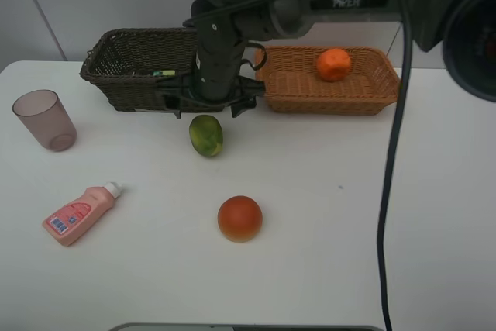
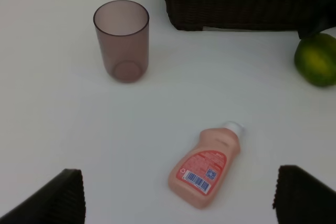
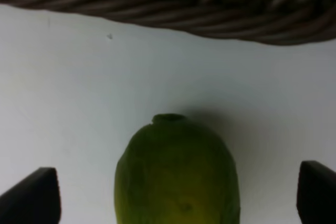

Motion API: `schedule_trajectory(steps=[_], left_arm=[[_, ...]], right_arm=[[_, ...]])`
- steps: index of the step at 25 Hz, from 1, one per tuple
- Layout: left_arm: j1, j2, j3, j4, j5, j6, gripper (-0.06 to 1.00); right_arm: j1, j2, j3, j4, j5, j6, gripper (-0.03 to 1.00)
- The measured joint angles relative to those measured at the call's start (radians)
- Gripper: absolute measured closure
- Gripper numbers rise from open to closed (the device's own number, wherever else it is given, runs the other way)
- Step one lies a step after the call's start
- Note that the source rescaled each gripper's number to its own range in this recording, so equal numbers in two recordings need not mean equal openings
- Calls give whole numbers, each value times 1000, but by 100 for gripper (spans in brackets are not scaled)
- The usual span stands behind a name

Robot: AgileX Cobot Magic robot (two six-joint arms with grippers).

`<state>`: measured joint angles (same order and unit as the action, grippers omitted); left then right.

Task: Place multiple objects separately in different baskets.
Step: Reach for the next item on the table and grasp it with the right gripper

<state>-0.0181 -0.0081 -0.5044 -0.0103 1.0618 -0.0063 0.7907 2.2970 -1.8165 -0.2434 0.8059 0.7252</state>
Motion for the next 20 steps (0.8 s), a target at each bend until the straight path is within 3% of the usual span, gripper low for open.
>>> schedule_trajectory(steps=[20], left_arm=[[0,0,0,0,0,0,3]], right_arm=[[0,107,-17,-16,-13,3,-3]])
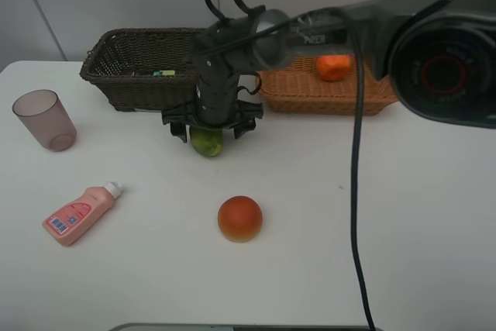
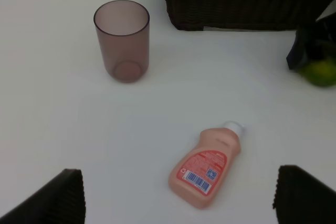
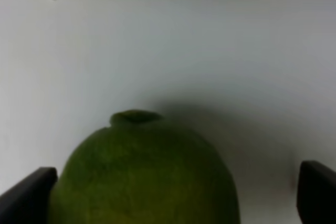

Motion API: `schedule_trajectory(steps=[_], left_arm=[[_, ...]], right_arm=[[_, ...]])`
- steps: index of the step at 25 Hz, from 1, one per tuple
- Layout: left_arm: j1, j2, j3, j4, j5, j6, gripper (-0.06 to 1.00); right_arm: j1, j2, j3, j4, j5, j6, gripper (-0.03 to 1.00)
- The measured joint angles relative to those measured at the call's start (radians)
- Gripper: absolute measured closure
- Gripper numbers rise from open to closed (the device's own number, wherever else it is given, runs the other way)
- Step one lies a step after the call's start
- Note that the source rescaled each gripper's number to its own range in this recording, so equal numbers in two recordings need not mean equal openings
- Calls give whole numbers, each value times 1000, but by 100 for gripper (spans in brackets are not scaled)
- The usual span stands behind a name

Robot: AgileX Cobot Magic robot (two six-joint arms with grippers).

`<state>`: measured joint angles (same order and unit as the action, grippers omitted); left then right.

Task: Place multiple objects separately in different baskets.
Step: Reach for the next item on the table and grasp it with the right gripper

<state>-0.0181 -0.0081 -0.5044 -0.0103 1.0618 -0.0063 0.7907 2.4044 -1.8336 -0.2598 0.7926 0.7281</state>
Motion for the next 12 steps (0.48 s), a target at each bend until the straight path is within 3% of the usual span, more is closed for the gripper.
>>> schedule_trajectory(steps=[9,11,12], left_arm=[[0,0,0,0,0,0,3],[0,0,0,0,0,0,3],[0,0,0,0,0,0,3]], right_arm=[[0,11,0,1,-2,0,-2],[0,11,0,0,-1,0,6],[0,11,0,0,-1,0,16]])
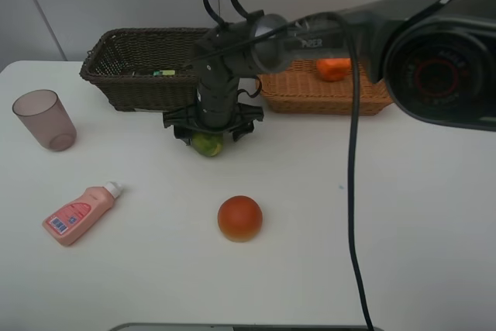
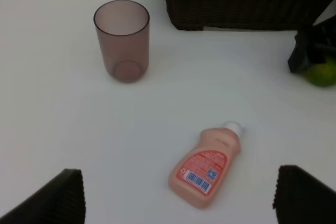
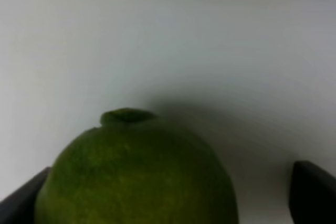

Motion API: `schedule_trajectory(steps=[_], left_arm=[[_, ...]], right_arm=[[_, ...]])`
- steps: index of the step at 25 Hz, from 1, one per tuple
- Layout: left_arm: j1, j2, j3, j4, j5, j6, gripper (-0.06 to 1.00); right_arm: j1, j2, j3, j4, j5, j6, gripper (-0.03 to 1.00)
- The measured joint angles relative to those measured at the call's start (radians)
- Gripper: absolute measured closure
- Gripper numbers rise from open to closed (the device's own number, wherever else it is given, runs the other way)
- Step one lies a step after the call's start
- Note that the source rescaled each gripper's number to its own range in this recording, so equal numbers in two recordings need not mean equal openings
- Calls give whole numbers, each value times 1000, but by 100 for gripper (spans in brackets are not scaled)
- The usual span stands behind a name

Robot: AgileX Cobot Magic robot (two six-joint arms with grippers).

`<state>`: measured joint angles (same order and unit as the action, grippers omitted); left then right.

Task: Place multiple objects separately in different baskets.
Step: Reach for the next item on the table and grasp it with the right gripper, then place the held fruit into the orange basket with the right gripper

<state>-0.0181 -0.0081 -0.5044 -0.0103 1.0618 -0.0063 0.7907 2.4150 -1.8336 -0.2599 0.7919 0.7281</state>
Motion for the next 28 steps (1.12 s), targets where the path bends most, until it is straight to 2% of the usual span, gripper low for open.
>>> schedule_trajectory(steps=[1,2,28], left_arm=[[0,0,0,0,0,0,3],[0,0,0,0,0,0,3],[0,0,0,0,0,0,3]], right_arm=[[0,0,0,0,1,0,29],[0,2,0,1,5,0,59],[0,2,-1,12,18,0,58]])
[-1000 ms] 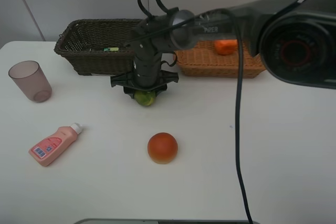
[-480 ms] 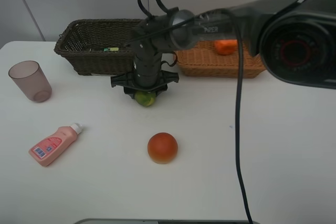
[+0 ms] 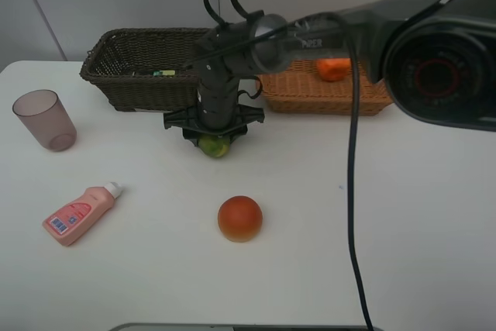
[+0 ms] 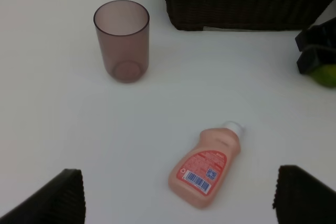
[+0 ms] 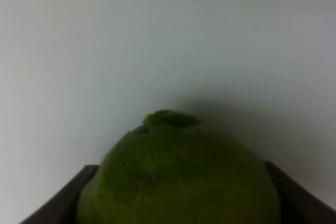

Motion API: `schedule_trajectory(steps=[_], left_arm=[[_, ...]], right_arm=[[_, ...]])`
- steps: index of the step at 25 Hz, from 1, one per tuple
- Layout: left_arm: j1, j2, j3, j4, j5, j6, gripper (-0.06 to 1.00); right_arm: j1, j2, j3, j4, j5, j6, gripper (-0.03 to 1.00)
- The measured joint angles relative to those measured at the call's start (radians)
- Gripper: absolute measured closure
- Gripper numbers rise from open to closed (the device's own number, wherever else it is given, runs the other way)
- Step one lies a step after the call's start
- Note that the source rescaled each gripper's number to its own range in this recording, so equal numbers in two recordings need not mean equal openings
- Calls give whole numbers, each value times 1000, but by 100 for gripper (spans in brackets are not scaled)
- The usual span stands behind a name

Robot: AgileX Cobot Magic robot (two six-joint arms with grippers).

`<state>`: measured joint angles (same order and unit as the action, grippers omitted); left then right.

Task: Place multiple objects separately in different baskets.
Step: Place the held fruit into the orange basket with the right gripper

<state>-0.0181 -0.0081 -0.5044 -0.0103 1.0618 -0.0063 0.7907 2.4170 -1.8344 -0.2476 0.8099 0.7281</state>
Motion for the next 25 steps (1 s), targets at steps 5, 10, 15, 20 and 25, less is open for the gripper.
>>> schedule_trajectory(steps=[5,10,15,20,25], left_arm=[[0,0,0,0,0,0,3],[0,0,0,0,0,0,3],[0,0,0,0,0,0,3],[0,0,0,0,0,0,3],[0,0,0,0,0,0,3]], right_arm=[[0,-19,0,10,44,-28,58],[-4,-83,0,21,120,-158,58],[-40,-125,0,75,227,-281,58],[-101,-182,0,102,304,-342,58],[-187,-242,0,105,313,-350,58]])
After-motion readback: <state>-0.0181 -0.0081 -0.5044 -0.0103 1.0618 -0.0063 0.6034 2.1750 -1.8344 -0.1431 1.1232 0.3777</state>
